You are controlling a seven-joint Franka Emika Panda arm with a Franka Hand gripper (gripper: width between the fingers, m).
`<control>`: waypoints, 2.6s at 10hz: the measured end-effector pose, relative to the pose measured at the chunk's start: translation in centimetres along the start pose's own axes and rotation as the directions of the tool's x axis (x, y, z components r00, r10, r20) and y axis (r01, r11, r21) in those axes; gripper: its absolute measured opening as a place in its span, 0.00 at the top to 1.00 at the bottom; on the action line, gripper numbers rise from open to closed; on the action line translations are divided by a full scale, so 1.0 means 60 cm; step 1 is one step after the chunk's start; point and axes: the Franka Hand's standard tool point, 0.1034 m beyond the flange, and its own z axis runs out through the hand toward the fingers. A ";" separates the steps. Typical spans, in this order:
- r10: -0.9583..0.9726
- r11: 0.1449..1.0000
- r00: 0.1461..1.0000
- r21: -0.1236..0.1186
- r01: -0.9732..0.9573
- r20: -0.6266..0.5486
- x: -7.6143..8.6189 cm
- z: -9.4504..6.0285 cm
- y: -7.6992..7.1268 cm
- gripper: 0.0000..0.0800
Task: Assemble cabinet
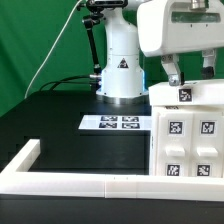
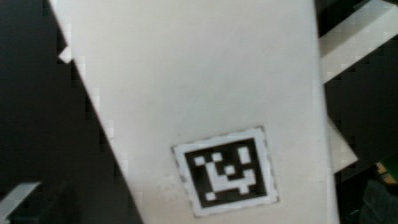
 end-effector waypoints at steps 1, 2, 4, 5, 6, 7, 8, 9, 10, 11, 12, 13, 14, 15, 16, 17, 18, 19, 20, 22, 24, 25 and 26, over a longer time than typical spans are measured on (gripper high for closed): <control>0.003 1.000 1.000 0.005 -0.003 0.006 -0.003 0.008 -0.002 0.00; 0.005 1.000 1.000 0.008 -0.005 0.011 -0.006 0.015 -0.003 0.00; 0.018 1.000 1.000 0.011 -0.018 0.015 -0.007 0.021 -0.006 0.00; 0.027 1.000 1.000 0.011 -0.027 0.015 -0.007 0.021 -0.005 0.16; 0.050 0.999 0.999 0.010 -0.051 0.015 -0.007 0.021 -0.005 0.16; 0.065 0.998 0.998 0.010 -0.065 0.015 -0.007 0.021 -0.004 0.31; 0.065 0.998 0.998 0.010 -0.066 0.015 -0.008 0.021 -0.004 0.30; 0.103 0.995 0.995 0.010 -0.104 0.015 -0.008 0.021 -0.004 0.30; 0.173 0.985 0.985 0.009 -0.173 0.016 -0.008 0.021 -0.004 0.30; 0.277 0.961 0.961 0.006 -0.277 0.015 -0.007 0.021 -0.005 0.30; 0.393 0.919 0.919 -0.001 -0.393 0.006 -0.003 0.022 -0.009 0.30; 0.475 0.880 0.880 -0.001 -0.475 0.005 -0.001 0.022 -0.010 0.30; 0.593 0.805 0.805 -0.002 -0.593 0.005 -0.002 0.022 -0.010 0.30; 0.676 0.737 0.737 -0.003 -0.676 0.005 -0.003 0.023 -0.009 0.30; 0.734 0.679 0.679 -0.004 -0.734 0.004 -0.004 0.023 -0.007 0.30; 0.796 0.605 0.605 -0.005 -0.796 -0.005 -0.003 0.023 -0.007 0.30; 0.847 0.531 0.531 -0.003 -0.848 -0.023 -0.001 0.023 -0.005 0.30; 0.876 0.481 0.481 -0.001 -0.876 -0.028 -0.001 0.023 -0.004 0.30; 0.906 0.422 0.422 0.004 -0.907 -0.027 -0.002 0.023 -0.003 0.30; 0.963 0.267 0.267 0.011 -0.964 -0.025 -0.002 0.023 -0.003 0.30; 0.991 0.129 0.129 0.020 -0.991 -0.021 -0.002 0.023 -0.003 0.30; 1.000 0.013 0.012 0.033 -0.999 -0.021 -0.003 0.024 -0.002 0.30; 0.997 -0.070 -0.070 0.034 -0.997 -0.017 -0.005 0.024 -0.002 0.30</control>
Offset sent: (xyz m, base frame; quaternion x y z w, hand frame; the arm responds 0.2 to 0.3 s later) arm -0.0009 0.0070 -0.0057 -0.0095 0.0059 0.0116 0.9999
